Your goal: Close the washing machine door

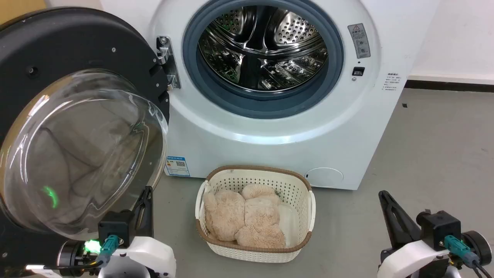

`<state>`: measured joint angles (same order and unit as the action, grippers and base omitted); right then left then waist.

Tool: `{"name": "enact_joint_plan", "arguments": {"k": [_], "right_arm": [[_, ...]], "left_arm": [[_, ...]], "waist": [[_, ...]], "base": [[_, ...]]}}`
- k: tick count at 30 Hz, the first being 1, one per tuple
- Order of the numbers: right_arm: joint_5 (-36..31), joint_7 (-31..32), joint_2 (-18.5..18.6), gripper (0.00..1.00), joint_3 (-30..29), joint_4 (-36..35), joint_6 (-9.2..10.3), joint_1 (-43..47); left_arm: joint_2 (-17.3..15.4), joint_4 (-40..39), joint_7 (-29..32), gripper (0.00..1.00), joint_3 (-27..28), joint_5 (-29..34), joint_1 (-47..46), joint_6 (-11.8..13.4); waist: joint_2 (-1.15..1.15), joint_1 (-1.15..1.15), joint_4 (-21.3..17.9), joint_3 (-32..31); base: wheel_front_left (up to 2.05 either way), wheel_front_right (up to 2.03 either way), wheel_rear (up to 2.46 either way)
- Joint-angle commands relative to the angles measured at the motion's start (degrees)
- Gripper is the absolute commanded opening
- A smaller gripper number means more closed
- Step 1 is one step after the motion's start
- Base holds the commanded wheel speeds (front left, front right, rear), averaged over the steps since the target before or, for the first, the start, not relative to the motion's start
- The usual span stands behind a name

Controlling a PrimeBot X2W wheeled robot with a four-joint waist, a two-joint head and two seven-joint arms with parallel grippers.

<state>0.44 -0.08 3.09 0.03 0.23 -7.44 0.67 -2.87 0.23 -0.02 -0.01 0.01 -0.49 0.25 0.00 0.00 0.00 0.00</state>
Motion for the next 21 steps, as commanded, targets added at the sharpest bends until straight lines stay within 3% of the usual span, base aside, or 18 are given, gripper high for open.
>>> {"name": "enact_joint_plan", "arguments": {"k": [1,21], "right_arm": [[-0.44,0.08,-0.22,0.0,-0.03,-0.23,-0.05,-0.67],[-0.44,0.08,-0.22,0.0,-0.03,-0.23,-0.05,-0.67]], "left_arm": [[0.0,-0.23,0.02,0.0,0.01,-0.01,0.49,-0.25],[0.0,-0.23,0.02,0.0,0.01,-0.01,0.49,-0.25]], "waist": [[0.0,0.0,0.0,0.0],[0.0,0.0,0.0,0.0]], "base": [[0.0,0.0,0.0],[0.0,0.0,0.0]]}}
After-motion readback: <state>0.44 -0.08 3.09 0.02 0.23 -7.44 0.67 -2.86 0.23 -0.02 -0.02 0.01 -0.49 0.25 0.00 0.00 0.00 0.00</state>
